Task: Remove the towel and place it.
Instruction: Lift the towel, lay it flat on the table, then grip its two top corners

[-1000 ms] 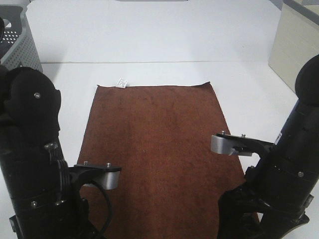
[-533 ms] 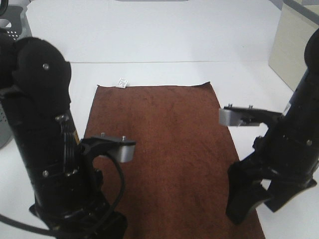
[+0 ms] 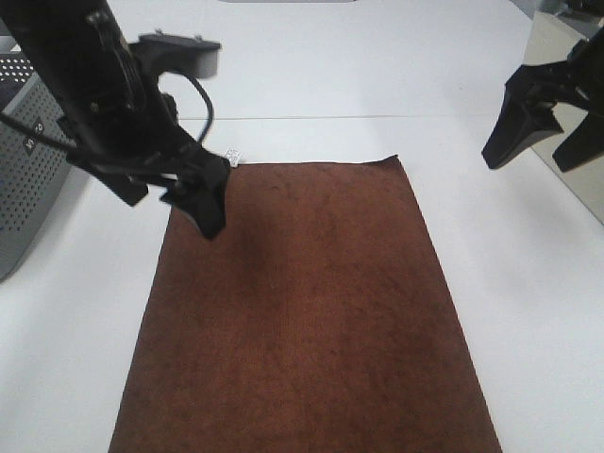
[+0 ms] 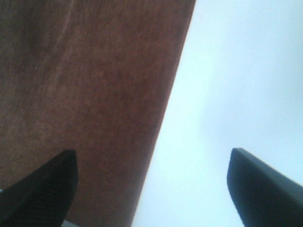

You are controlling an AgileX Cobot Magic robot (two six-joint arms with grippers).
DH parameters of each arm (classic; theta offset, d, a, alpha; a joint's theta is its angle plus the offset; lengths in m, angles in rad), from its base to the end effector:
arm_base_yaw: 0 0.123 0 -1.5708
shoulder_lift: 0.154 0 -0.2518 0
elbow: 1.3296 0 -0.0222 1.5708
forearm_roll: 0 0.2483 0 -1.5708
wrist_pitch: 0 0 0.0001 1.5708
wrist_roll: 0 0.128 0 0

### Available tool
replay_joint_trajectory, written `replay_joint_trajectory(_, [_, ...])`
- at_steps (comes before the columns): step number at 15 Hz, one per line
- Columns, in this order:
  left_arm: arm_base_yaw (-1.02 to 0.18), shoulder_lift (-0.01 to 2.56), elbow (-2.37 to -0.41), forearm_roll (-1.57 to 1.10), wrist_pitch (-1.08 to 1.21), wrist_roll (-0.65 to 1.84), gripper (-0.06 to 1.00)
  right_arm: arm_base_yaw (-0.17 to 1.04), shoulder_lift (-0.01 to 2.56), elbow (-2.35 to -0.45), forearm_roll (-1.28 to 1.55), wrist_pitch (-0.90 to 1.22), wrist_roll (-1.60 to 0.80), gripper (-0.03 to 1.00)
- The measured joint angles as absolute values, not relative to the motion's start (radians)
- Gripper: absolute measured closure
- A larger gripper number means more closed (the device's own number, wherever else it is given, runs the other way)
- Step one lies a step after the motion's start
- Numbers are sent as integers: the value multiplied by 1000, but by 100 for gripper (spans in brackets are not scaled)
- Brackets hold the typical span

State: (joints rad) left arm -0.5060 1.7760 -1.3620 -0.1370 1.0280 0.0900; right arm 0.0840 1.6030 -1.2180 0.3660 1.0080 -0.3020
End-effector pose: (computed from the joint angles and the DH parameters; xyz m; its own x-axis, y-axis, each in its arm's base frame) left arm 0.3063 -0.1868 0.1760 -0.8439 0.4891 -0.2205 0.5197 0.8472 -0.1100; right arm 0.3216 0.0660 0.2021 -0.9314 -0.1742 -0.3196 -0.2626 0.9295 0.2588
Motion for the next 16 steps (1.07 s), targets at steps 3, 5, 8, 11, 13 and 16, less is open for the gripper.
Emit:
replay_joint_trajectory(3, [-331, 1809, -1431, -135, 940, 0, 5, 83, 1640, -1340, 299, 985, -301, 14])
replay_joint_trajectory(5, [-272, 1810, -1435, -132, 936, -46, 5, 83, 1640, -1353, 271, 913, -273, 14])
replay_joint_trajectory(8, [-212, 1821, -1439, -131, 908, -24, 5, 81, 1702, -1386, 267, 943, -175, 13])
replay_joint_trajectory(11, [-188, 1903, -1489, -170, 897, -14, 5, 81, 1857, -1532, 275, 1024, -216, 12])
replay_joint_trajectory(13, [-188, 1974, -1533, -244, 891, 25, 5, 81, 1962, -1655, 328, 1089, -266, 12])
replay_joint_trajectory(16, [-188, 2078, -1616, -312, 870, 127, 5, 81, 2108, -1811, 370, 1126, -304, 13])
